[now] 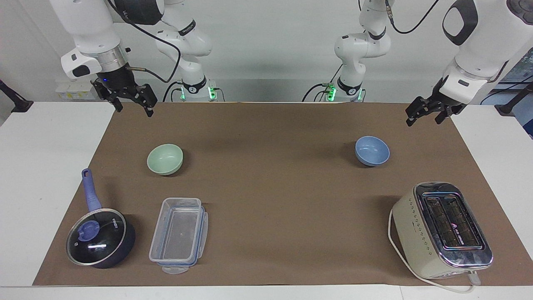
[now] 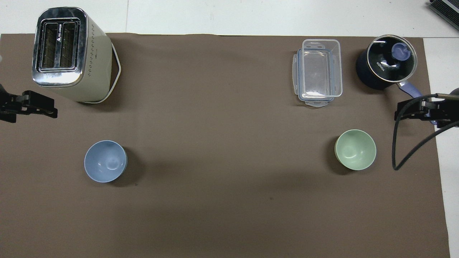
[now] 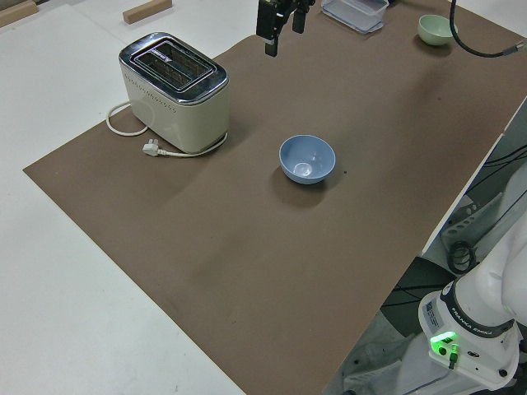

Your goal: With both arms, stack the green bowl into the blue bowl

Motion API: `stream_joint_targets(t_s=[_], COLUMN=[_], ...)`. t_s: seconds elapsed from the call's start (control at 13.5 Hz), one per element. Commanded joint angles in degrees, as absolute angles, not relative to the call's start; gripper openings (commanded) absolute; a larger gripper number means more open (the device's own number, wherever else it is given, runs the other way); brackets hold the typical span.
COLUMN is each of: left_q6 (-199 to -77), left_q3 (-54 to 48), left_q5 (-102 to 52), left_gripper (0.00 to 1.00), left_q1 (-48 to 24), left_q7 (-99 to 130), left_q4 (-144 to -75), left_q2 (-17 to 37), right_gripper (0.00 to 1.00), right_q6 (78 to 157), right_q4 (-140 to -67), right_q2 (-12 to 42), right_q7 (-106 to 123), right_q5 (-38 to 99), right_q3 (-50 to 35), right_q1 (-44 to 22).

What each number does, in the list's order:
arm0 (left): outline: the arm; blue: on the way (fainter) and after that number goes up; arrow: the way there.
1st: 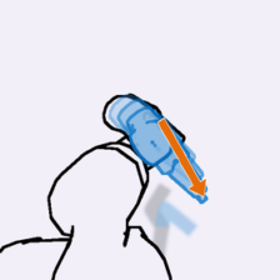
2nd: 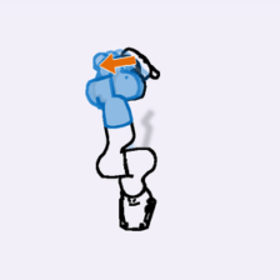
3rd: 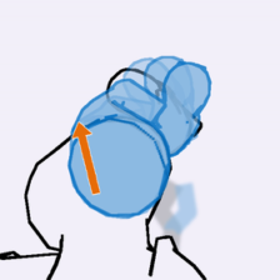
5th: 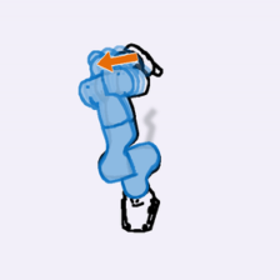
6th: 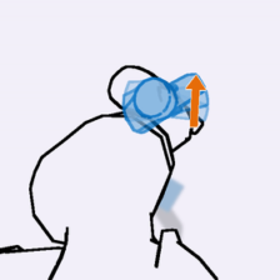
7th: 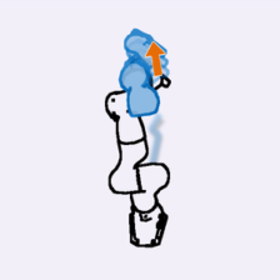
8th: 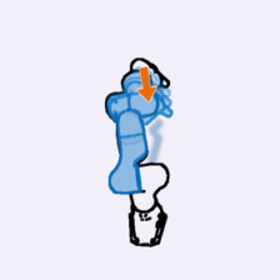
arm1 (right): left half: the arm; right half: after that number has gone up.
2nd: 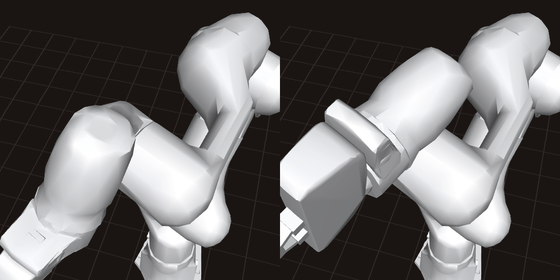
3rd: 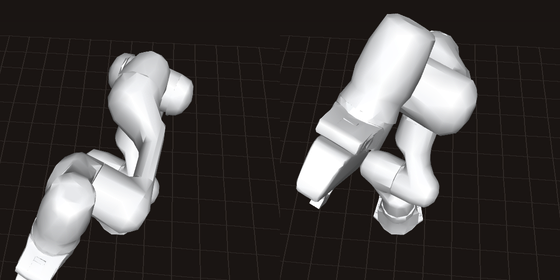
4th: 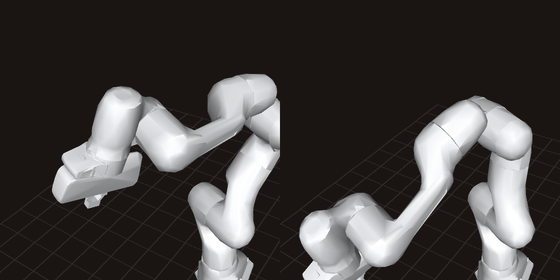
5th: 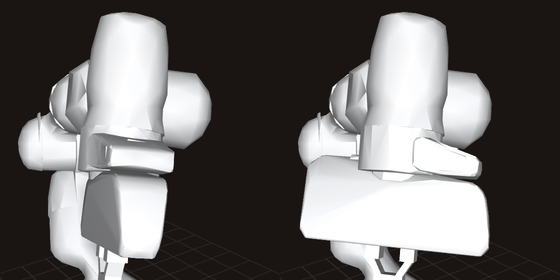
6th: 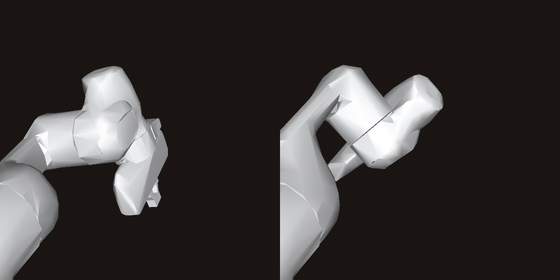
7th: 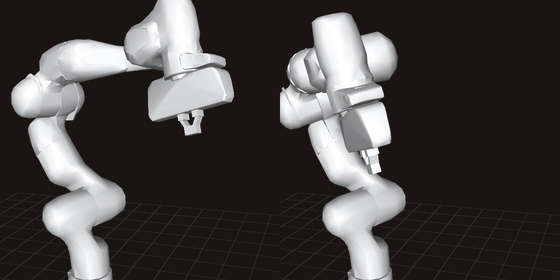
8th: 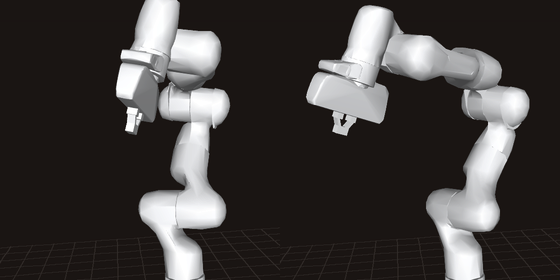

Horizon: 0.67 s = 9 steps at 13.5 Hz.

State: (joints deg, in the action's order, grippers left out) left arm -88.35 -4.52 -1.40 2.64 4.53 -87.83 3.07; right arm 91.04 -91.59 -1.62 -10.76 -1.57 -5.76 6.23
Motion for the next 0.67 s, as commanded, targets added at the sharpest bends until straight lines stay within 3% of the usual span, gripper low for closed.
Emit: stream_joint_targets(t_s=[0.0,0.59], left_q6=[-87.2,-87.2], left_q3=[-4.7,-4.7], left_q5=[-0.4,-0.4], left_gripper=[1.00,1.00], left_q1=[2.6,2.6], left_q7=[5.1,5.0], left_q4=[-86.8,-86.8], left_q2=[3.3,3.3], right_gripper=[1.00,1.00], right_q6=[91.2,91.3], right_q4=[-91.4,-91.5], right_q2=[-1.5,-1.5], right_q7=[-9.8,-9.8], right_q5=[-1.2,-1.2], right_q3=[-6.1,-6.1], right_q1=[6.7,7.3])
